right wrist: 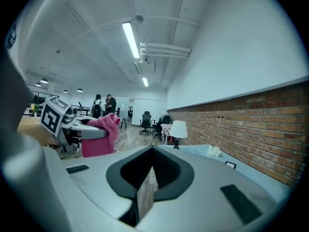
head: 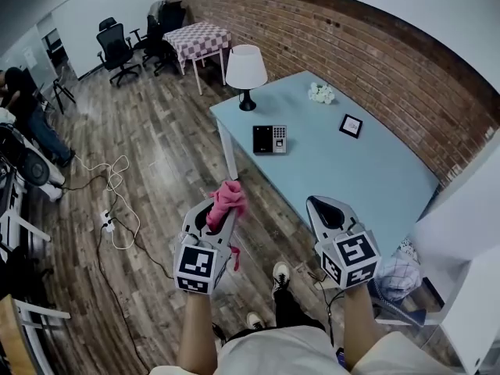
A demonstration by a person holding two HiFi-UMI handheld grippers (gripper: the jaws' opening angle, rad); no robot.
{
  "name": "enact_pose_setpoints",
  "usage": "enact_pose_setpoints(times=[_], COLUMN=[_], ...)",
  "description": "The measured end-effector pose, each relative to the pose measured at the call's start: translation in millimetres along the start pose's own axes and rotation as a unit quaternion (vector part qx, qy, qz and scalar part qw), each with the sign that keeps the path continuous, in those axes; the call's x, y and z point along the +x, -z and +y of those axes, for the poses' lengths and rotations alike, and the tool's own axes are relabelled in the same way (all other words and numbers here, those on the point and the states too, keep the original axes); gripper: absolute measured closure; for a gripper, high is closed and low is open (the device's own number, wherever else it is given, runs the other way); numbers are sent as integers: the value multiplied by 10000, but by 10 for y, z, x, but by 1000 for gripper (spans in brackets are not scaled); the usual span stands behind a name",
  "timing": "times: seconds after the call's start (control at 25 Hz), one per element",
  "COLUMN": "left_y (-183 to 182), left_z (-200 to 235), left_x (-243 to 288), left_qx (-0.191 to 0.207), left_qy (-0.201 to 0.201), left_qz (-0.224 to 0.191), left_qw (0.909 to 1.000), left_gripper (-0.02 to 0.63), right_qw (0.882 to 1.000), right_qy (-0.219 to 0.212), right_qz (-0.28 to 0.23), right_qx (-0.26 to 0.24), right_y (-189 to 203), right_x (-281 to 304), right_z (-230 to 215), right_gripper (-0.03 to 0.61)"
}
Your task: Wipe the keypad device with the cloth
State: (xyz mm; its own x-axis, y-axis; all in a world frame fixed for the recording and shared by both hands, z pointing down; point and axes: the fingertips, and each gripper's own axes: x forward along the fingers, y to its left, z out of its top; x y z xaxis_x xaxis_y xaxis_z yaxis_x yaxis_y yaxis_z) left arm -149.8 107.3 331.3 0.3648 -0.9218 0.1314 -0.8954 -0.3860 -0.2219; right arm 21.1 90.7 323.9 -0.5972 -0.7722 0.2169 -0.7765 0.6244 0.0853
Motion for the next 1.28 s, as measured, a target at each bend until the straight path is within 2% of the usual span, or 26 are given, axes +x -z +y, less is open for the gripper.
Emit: enact_pose_setpoints(times=[0.24,0.48,0.84,1.28], left_y=[-193,-317,-296,-238], left_z=[-173,-475,-587,-663], left_x=[-553,-909,-1152,-1067], left_qx=[239,339,259,224], left_qy=[-74,21,4,81], left_qz=[-131,-279,-294,-298], left_qw=[9996,9990,9992,9993], left_gripper=[471,471,472,472], right_qw=[9995,9986,9985,9978], right_qy=[-195,-324,-321,-319], right_qz=[-193,-215,-123,1], right_qx=[-185,-372,-422,-578], right_y=[-171,-206,-125,1], right_x=[-368,-629,-799,-780], right_z=[416,751,867,805], right_gripper=[557,560,560,560])
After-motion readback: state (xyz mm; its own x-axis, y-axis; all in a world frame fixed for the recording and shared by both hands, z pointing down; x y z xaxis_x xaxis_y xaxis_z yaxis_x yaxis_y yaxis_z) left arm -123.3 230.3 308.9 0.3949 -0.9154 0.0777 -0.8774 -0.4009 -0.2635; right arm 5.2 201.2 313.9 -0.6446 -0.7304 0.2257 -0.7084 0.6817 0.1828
